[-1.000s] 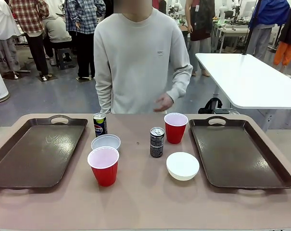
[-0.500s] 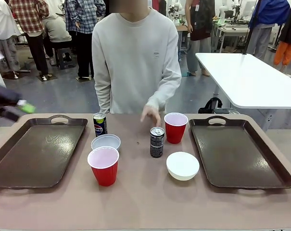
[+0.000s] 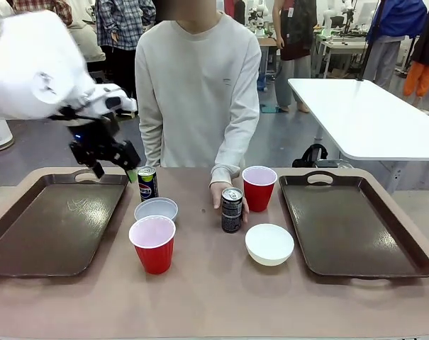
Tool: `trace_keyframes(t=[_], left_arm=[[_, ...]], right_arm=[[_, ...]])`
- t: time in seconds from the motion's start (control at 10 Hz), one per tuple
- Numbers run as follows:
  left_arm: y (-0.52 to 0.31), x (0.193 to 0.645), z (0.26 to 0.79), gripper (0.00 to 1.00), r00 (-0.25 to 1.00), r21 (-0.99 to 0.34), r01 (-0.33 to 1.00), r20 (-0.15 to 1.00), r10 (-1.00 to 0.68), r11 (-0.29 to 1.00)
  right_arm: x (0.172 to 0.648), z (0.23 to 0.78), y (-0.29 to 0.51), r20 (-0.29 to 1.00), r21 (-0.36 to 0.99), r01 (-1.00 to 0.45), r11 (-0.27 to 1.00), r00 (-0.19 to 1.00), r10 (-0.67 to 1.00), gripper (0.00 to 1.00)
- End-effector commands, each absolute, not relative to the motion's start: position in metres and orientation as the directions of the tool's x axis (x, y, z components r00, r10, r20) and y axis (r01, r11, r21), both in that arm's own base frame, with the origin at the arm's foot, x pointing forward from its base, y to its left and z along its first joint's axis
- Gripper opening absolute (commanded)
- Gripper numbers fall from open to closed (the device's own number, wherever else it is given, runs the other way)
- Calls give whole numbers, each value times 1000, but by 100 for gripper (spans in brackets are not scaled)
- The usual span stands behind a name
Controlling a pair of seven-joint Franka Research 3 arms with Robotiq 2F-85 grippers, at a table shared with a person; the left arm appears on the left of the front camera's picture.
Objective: Prepare tableware on both trays.
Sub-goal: Pick up a Picnic Bowl from the table and place it on a Handle tray.
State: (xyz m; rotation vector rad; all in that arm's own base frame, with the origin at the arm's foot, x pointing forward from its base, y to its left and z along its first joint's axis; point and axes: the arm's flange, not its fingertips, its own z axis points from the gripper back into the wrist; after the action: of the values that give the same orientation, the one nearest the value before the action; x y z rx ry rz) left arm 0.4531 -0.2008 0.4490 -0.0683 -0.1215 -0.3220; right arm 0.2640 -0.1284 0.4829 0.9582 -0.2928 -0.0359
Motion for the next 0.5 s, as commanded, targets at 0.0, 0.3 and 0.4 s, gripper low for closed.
trace_keyframes(t=[0.0, 0.3, 0.4], left_arm=[[-218, 481, 444, 100, 960, 26, 278, 0, -278, 960], [-208, 466, 431, 100, 951, 0, 302, 64, -301, 953], [-208, 466, 431, 100, 951, 0, 302, 64, -301, 953]], right_arm=[[265, 482, -128, 239, 823, -112, 556, 958, -161, 100], [265, 482, -128, 239, 823, -112, 556, 958, -161, 100], [265, 482, -128, 239, 823, -112, 556, 958, -161, 100]])
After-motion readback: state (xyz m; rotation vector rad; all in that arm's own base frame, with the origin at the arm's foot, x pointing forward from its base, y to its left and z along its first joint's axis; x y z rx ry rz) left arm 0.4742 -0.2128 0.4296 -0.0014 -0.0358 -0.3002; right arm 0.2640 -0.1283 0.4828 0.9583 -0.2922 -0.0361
